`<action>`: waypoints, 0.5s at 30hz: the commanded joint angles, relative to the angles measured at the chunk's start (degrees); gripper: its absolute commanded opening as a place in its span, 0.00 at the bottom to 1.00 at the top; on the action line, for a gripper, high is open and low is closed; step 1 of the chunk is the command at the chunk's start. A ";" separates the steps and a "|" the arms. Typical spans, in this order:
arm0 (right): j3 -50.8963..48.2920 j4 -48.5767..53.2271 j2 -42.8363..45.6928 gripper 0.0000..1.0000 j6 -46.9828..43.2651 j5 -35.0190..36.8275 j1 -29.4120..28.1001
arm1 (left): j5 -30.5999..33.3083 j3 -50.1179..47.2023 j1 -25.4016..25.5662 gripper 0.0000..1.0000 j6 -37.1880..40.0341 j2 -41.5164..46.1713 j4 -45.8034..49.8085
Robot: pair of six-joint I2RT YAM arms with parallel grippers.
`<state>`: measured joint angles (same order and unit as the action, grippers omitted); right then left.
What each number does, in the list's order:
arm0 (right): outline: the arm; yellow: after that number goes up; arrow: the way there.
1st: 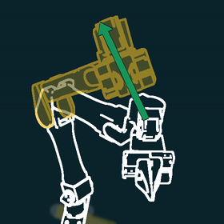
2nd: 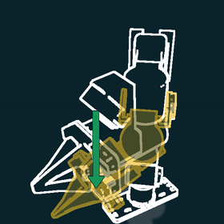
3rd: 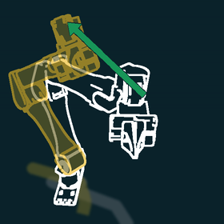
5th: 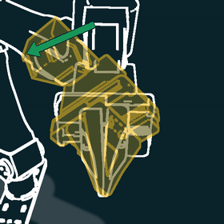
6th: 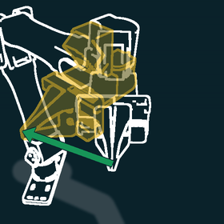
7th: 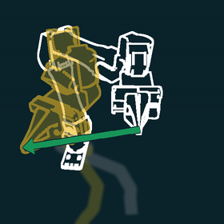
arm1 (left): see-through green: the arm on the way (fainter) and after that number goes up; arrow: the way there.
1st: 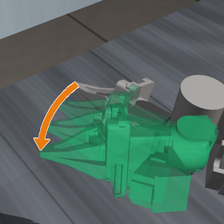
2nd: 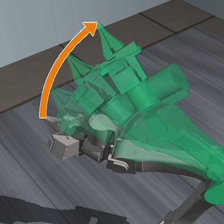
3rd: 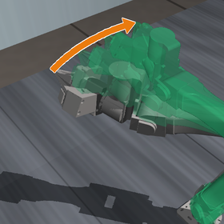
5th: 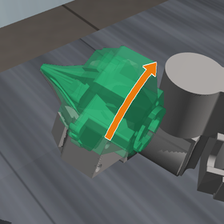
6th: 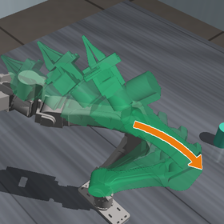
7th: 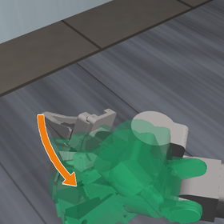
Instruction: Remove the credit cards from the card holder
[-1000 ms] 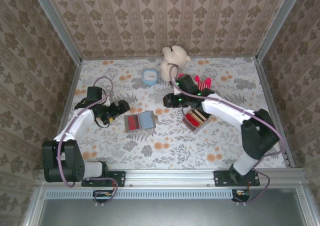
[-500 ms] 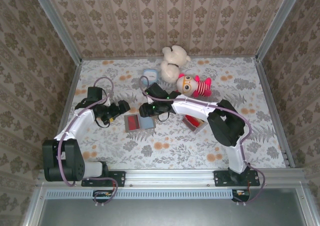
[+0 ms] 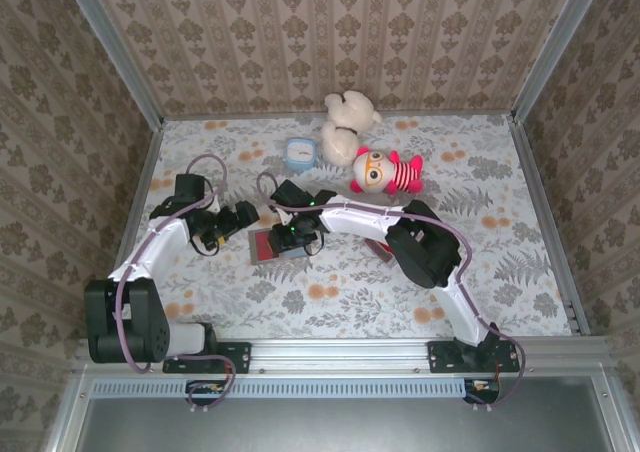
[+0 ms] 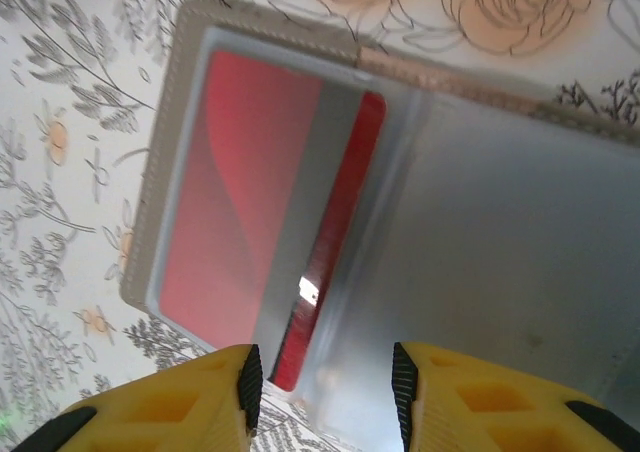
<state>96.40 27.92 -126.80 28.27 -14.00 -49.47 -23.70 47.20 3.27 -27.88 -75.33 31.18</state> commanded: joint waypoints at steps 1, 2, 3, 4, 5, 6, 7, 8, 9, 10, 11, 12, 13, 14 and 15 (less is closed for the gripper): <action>0.61 2.56 -1.17 0.42 -0.96 -0.09 0.69 | 1.38 0.48 -0.37 1.00 -0.60 1.59 1.78; 0.34 3.98 -1.17 0.42 -0.94 0.02 0.92 | 1.38 0.52 -0.37 1.00 -0.67 1.59 1.72; 0.01 4.18 -1.17 0.42 -0.89 0.26 1.02 | 1.38 0.39 -0.37 1.00 -0.81 1.59 1.65; -0.15 4.37 -1.17 0.42 -0.94 0.66 1.10 | 1.38 0.30 -0.32 1.00 -0.86 1.59 1.56; -0.46 4.74 -1.20 0.42 -1.09 1.08 1.27 | 1.38 0.25 -0.37 1.00 -1.03 1.55 1.43; -0.92 5.04 -1.07 0.42 -1.18 1.40 1.35 | 1.38 0.12 -0.37 1.00 -1.19 1.54 1.32; -1.85 5.12 -0.76 0.41 -1.11 1.93 1.62 | 1.38 -0.02 -0.33 1.00 -1.36 1.54 1.25; -2.79 4.93 -0.33 0.41 -1.07 2.12 1.86 | 1.27 -0.28 -0.31 1.00 -1.60 1.57 0.97; -4.27 4.57 0.26 0.41 -1.06 2.13 2.18 | 0.43 -0.82 -0.12 1.00 -1.91 1.59 0.40; -5.49 4.25 0.81 0.41 -1.11 2.37 2.42 | -0.64 -1.43 0.01 0.99 -2.00 1.55 -0.30; -7.17 4.03 1.67 0.41 -1.09 2.73 2.82 | -1.42 -2.18 0.35 0.99 -2.16 1.43 -0.80; -8.87 3.77 2.52 0.41 -1.03 3.00 3.22 | -1.65 -2.69 0.71 0.98 -2.34 1.29 -0.94; -10.41 3.40 3.30 0.41 -0.94 3.22 3.54 | -1.76 -3.24 0.98 0.97 -2.49 1.11 -1.02; -12.21 3.18 4.34 0.41 -0.81 3.44 4.02 | -1.93 -3.91 1.21 0.96 -2.81 0.93 -1.25; -13.67 2.37 5.44 0.41 -0.60 3.66 4.43 | -2.28 -4.45 1.45 0.95 -3.46 0.80 -1.74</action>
<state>88.05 25.98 -122.63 28.08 -13.76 -46.92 -24.12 44.71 3.92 -29.34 -75.18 29.93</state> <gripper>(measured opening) 0.414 0.957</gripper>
